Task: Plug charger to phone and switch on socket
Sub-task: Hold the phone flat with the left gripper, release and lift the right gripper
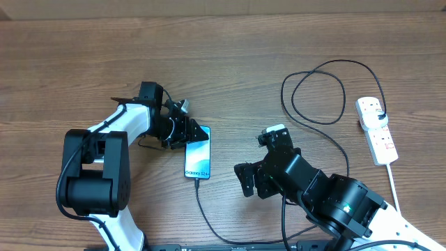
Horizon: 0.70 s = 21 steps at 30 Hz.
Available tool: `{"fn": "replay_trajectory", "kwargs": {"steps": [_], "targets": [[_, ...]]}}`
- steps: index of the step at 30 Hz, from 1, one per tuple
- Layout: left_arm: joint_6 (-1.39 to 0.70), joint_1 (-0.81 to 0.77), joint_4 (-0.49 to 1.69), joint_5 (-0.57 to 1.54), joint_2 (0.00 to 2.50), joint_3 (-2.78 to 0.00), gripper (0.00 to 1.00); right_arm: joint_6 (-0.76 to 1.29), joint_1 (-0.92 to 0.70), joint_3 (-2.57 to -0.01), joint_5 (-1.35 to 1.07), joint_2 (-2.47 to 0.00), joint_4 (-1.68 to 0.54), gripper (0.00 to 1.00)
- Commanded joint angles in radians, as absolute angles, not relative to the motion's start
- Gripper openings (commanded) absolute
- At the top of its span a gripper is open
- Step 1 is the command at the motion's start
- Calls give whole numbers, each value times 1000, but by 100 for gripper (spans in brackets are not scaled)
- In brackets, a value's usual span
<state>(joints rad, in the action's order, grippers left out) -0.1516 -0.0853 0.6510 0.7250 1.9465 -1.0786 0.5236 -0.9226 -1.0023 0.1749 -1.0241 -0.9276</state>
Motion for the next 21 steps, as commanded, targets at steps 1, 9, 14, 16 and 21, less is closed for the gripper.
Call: {"fn": "replay_trajectory", "kwargs": {"steps": [1, 9, 14, 16, 21], "targets": [[-162, -83, 658, 613, 1964, -1062, 51, 528, -918, -1029, 182, -1020, -922, 100], [-203, -84, 691, 513, 1964, -1062, 55, 528, -918, -1029, 182, -1020, -922, 100], [-204, -85, 694, 512, 1963, -1062, 57, 528, -918, -1029, 182, -1020, -922, 100], [-204, -85, 695, 499, 1964, -1062, 57, 528, -918, -1029, 183, -1020, -922, 100], [-203, -86, 709, 434, 1964, -1062, 58, 528, -918, -1029, 183, -1020, -922, 100]]}}
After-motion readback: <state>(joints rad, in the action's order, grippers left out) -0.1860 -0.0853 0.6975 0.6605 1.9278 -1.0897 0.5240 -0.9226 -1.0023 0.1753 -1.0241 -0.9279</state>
